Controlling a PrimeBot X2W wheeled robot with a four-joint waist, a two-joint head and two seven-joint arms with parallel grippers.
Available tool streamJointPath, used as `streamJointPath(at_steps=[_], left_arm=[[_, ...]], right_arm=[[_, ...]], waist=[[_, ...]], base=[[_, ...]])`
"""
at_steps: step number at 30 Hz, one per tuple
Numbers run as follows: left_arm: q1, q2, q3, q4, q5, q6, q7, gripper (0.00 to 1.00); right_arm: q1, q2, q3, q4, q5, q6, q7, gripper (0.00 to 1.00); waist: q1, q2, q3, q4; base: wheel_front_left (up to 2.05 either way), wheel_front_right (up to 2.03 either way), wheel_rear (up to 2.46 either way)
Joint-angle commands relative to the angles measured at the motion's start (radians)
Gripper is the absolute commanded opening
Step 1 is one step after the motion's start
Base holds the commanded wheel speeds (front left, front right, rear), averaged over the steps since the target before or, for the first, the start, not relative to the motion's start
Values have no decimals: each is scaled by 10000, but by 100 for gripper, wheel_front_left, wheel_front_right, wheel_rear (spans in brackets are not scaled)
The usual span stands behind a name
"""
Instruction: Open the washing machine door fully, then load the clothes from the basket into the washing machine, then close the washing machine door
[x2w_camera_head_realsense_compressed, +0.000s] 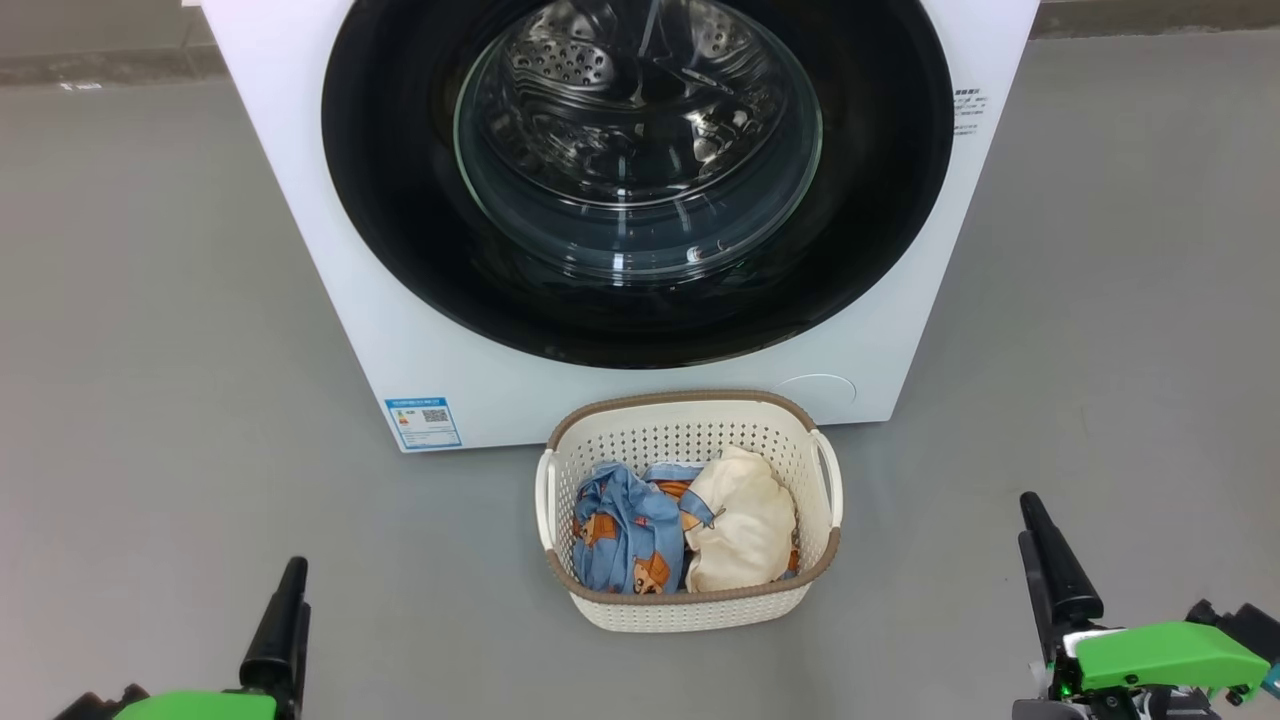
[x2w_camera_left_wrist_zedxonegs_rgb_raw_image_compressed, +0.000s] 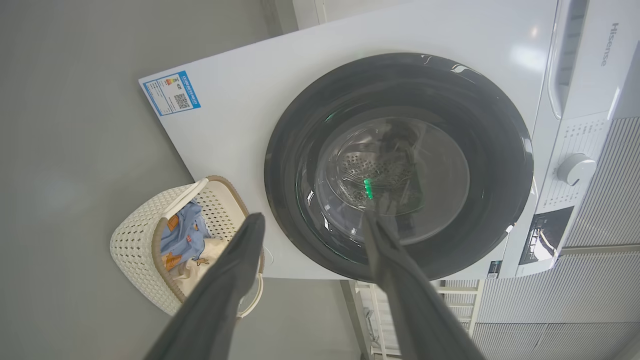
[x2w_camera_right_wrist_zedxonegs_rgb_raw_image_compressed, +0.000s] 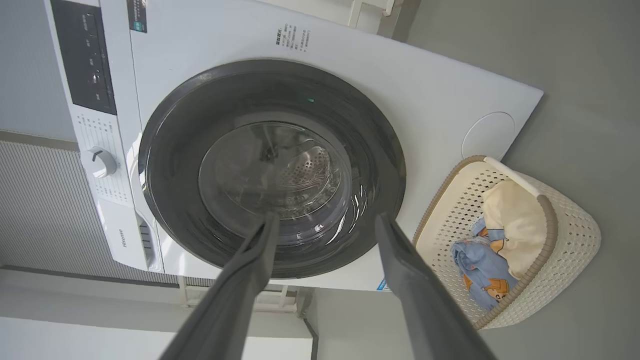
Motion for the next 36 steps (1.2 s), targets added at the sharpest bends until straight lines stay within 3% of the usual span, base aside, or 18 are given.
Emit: streamJointPath(at_steps=[1,36], left_arm=[[-533,278,75,-361,360,-19,-113,100],[-663,962,-497,-623,5746,-28,-1115,100]], right_arm=[[-520,-170,116,-298,-353,5,-121,100],[-1002,-697,928,-251,-6270,10,-1116,100]], waist=[[-2,-1,-2,2],[-2,-1,16,-54]], base=[[0,0,0],[0,0,0]])
